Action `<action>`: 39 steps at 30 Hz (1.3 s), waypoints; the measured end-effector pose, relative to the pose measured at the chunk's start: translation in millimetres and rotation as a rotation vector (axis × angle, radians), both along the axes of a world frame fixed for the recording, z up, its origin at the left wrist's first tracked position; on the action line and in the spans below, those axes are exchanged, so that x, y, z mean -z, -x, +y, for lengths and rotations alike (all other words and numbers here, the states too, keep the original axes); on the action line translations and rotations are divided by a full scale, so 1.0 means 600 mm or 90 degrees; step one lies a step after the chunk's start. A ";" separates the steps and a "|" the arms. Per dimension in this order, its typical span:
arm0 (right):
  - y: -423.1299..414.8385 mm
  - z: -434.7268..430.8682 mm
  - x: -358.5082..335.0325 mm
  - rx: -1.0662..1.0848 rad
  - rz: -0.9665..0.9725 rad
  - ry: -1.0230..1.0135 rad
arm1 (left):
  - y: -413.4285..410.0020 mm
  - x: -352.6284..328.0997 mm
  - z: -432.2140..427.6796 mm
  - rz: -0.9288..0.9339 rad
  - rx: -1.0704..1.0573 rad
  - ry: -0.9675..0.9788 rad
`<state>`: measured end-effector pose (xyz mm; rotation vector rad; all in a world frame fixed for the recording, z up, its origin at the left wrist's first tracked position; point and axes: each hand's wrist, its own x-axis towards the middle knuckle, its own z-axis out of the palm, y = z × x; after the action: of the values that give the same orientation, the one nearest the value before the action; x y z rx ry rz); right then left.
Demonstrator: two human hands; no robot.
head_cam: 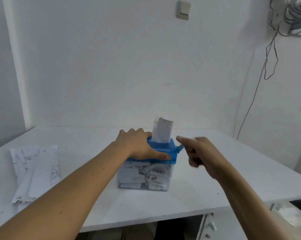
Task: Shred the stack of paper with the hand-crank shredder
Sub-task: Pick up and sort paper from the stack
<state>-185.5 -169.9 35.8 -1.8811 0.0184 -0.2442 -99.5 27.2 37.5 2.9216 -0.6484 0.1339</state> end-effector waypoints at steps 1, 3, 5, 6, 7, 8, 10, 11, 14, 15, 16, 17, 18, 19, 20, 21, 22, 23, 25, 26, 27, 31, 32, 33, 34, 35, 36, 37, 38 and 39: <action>-0.014 0.003 -0.008 0.010 -0.017 -0.008 | 0.001 0.004 0.002 -0.003 0.010 -0.005; -0.050 0.007 -0.016 0.069 -0.051 0.010 | -0.003 0.002 0.003 -0.016 0.024 -0.001; -0.078 0.009 -0.017 0.134 -0.083 0.049 | -0.004 0.001 0.005 -0.015 0.026 0.011; -0.089 0.010 -0.017 0.155 -0.093 0.070 | -0.003 0.003 0.007 -0.019 0.030 0.010; -0.101 0.008 -0.019 0.172 -0.097 0.084 | -0.002 0.002 0.006 -0.020 0.036 0.006; -0.113 0.006 -0.020 0.182 -0.094 0.092 | -0.001 0.002 0.006 -0.016 0.039 0.004; -0.138 0.004 -0.020 0.185 -0.089 0.110 | -0.003 0.004 0.006 -0.018 0.042 0.009; -0.150 0.004 -0.016 0.183 -0.087 0.123 | -0.003 0.005 0.007 -0.018 0.043 0.012; -0.175 0.002 0.011 0.200 -0.058 0.146 | -0.004 0.007 0.007 -0.023 0.041 0.017; -0.181 0.000 0.024 0.202 -0.042 0.143 | -0.004 0.008 0.007 -0.027 0.040 0.015; -0.183 -0.003 0.035 0.198 -0.021 0.139 | -0.004 0.009 0.006 -0.030 0.041 0.012; -0.184 -0.004 0.046 0.191 0.008 0.133 | -0.004 0.009 0.006 -0.032 0.040 0.012; -0.184 -0.005 0.056 0.184 0.041 0.127 | -0.005 0.009 0.007 -0.035 0.040 0.014; -0.182 -0.005 0.067 0.176 0.075 0.116 | -0.005 0.009 0.007 -0.037 0.038 0.016; -0.180 -0.004 0.080 0.169 0.102 0.100 | -0.004 0.010 0.007 -0.036 0.037 0.015; -0.175 -0.003 0.091 0.166 0.120 0.084 | -0.004 0.009 0.007 -0.035 0.035 0.010; -0.168 -0.002 0.101 0.164 0.131 0.074 | -0.003 0.010 0.006 -0.036 0.032 0.005; -0.160 -0.001 0.109 0.163 0.143 0.077 | -0.002 0.010 0.004 -0.040 0.030 0.004; -0.145 0.002 0.117 0.158 0.175 0.095 | -0.001 0.010 0.004 -0.048 0.025 0.004; -0.137 0.005 0.119 0.153 0.187 0.097 | 0.000 0.010 0.005 -0.047 0.020 0.003; -0.127 0.007 0.121 0.147 0.190 0.094 | 0.001 0.010 0.005 -0.045 0.017 0.003; -0.063 0.020 0.120 0.096 0.192 0.096 | -0.002 0.008 0.005 -0.039 0.008 -0.003; -0.040 0.021 0.116 0.080 0.187 0.108 | -0.002 0.009 0.005 -0.032 0.005 -0.004; -0.016 0.019 0.109 0.064 0.178 0.117 | -0.003 0.009 0.004 -0.026 0.005 -0.005; 0.007 0.016 0.096 0.042 0.168 0.115 | -0.004 0.009 0.004 -0.021 0.006 -0.005; 0.028 0.012 0.079 0.015 0.162 0.093 | -0.004 0.007 0.005 -0.015 0.007 -0.003; 0.045 0.006 0.060 -0.015 0.155 0.055 | -0.004 0.007 0.005 -0.013 0.010 0.000; 0.053 0.000 0.038 -0.044 0.139 0.014 | -0.004 0.006 0.006 -0.020 0.015 0.003; 0.051 -0.006 0.018 -0.067 0.115 -0.020 | -0.003 0.006 0.006 -0.025 0.025 0.001; 0.045 -0.012 0.002 -0.074 0.086 -0.037 | 0.000 0.008 0.005 -0.024 0.035 -0.007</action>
<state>-212.2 -177.2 34.3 -1.8314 0.0074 -0.0364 -99.3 30.3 33.0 2.9150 -0.7378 0.1809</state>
